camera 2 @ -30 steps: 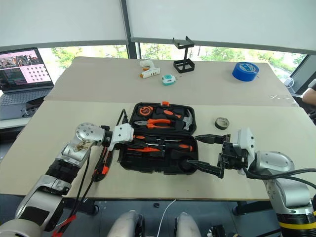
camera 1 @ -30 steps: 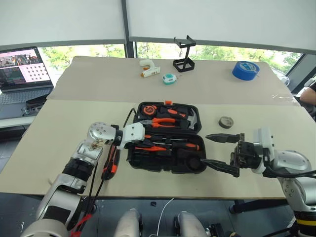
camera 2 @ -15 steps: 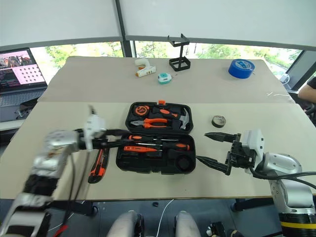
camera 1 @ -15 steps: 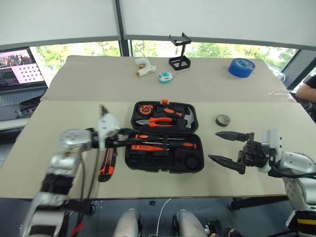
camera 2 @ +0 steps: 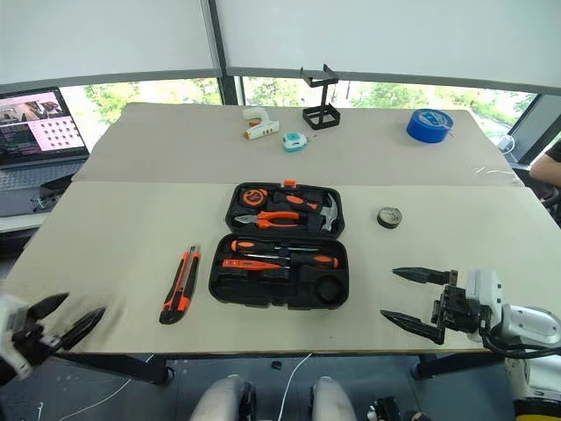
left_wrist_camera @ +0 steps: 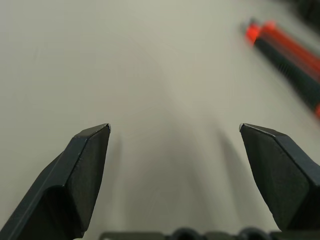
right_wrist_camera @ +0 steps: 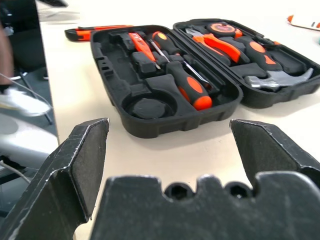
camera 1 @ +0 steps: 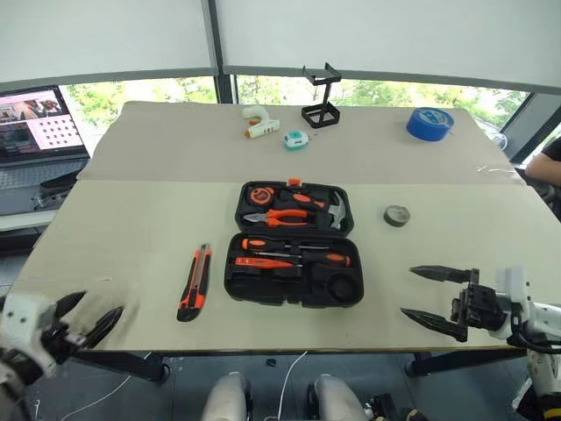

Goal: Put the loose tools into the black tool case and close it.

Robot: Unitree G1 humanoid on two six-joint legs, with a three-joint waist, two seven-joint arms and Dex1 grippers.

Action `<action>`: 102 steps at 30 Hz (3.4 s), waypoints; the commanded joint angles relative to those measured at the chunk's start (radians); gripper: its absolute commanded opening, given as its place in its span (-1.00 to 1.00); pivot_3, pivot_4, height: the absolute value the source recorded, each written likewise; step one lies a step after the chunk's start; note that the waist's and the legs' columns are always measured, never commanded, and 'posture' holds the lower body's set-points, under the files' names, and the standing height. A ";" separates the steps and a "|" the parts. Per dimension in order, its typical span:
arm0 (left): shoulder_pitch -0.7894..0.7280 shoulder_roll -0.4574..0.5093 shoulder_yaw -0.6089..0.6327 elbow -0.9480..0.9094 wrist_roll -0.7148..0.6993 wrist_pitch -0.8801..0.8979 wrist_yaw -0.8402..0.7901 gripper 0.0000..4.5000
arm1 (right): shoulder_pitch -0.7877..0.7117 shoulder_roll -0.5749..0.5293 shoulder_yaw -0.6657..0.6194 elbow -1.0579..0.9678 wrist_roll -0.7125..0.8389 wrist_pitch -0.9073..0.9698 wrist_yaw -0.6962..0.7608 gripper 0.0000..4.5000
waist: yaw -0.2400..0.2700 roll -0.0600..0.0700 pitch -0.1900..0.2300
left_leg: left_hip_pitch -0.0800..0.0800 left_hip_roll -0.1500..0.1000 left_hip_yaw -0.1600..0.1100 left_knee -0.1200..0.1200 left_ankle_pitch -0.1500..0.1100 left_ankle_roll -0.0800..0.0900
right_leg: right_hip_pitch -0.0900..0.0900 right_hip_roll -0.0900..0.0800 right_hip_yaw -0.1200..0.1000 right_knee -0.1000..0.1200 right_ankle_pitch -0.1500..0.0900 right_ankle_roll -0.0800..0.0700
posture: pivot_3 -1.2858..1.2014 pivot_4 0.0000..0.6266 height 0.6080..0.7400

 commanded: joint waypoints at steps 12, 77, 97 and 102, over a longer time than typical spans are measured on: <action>-0.268 -0.025 -0.192 -0.462 -0.354 0.594 0.467 0.97 | -0.116 0.104 0.113 -0.326 0.131 0.165 -0.135 1.00 | 0.008 0.000 0.000 | -0.004 -0.001 -0.001 0.000 0.000 0.000 | -0.003 -0.001 0.000 0.002 0.004 0.007 | 0.03 -0.52 1.00; -1.114 0.106 -1.198 0.081 0.391 0.050 -0.415 -0.24 | 0.130 -0.082 -0.066 -0.455 0.136 0.263 -0.177 1.00 | 0.010 0.000 0.002 | -0.011 -0.004 -0.001 0.001 0.000 0.002 | -0.006 0.006 0.002 -0.003 0.005 0.010 | 0.03 -0.52 1.00; -1.155 0.024 -0.978 0.199 0.158 -0.073 -0.522 0.79 | 0.045 -0.045 -0.012 -0.389 0.097 0.258 -0.185 1.00 | 0.009 0.000 0.002 | -0.014 -0.004 -0.001 0.004 0.000 0.003 | -0.008 0.005 0.001 0.000 0.005 0.010 | 0.03 -0.52 1.00; -1.121 0.037 -0.942 0.233 0.158 -0.142 -0.535 0.29 | 0.027 -0.020 -0.003 -0.362 0.080 0.236 -0.189 1.00 | 0.009 0.000 0.002 | -0.013 -0.004 -0.001 0.004 0.000 0.002 | -0.008 0.006 0.001 0.000 0.005 0.011 | 0.03 -0.52 1.00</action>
